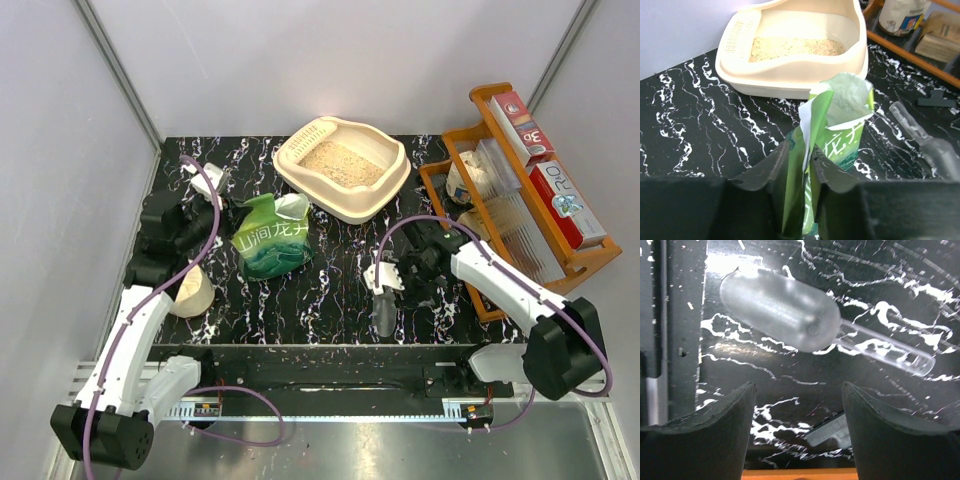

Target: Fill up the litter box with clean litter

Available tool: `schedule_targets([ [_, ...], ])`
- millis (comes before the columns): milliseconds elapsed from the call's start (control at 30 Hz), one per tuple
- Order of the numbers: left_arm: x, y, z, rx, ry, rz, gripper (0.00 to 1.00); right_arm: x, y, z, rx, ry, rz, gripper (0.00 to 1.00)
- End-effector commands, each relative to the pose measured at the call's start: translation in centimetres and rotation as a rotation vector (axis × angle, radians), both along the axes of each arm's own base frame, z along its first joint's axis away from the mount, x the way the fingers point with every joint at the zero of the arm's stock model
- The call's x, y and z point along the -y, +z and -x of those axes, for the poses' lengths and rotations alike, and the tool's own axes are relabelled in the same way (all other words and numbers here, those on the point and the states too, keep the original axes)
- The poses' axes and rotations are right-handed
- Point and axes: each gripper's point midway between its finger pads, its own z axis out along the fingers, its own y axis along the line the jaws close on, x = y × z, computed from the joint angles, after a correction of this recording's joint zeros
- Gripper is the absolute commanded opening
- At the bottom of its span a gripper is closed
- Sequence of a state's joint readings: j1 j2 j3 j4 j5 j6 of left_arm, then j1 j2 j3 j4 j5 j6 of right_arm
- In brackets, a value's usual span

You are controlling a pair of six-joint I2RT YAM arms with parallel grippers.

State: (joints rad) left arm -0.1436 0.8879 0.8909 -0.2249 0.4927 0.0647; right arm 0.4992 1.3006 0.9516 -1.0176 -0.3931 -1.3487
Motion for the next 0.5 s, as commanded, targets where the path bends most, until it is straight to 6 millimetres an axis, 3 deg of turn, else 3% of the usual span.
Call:
schedule_targets([
  [0, 0.7, 4.2, 0.5, 0.120, -0.062, 0.001, 0.33, -3.5, 1.3, -3.1, 0.191, 0.231, -0.151, 0.71],
  [67, 0.8, 4.3, 0.7, 0.113, -0.072, -0.003, 0.41, -4.2, 0.9, -3.7, 0.167, 0.276, -0.157, 0.64],
  [167, 0.9, 4.3, 1.1, 0.101, -0.083, -0.009, 0.48, -4.6, -0.2, -4.7, 0.172, 0.379, -0.134, 0.63],
  [467, 0.1, 4.9, 1.7, 0.120, -0.058, -0.055, 0.52, -2.9, -3.8, -6.2, 0.164, 0.543, -0.038, 0.58],
])
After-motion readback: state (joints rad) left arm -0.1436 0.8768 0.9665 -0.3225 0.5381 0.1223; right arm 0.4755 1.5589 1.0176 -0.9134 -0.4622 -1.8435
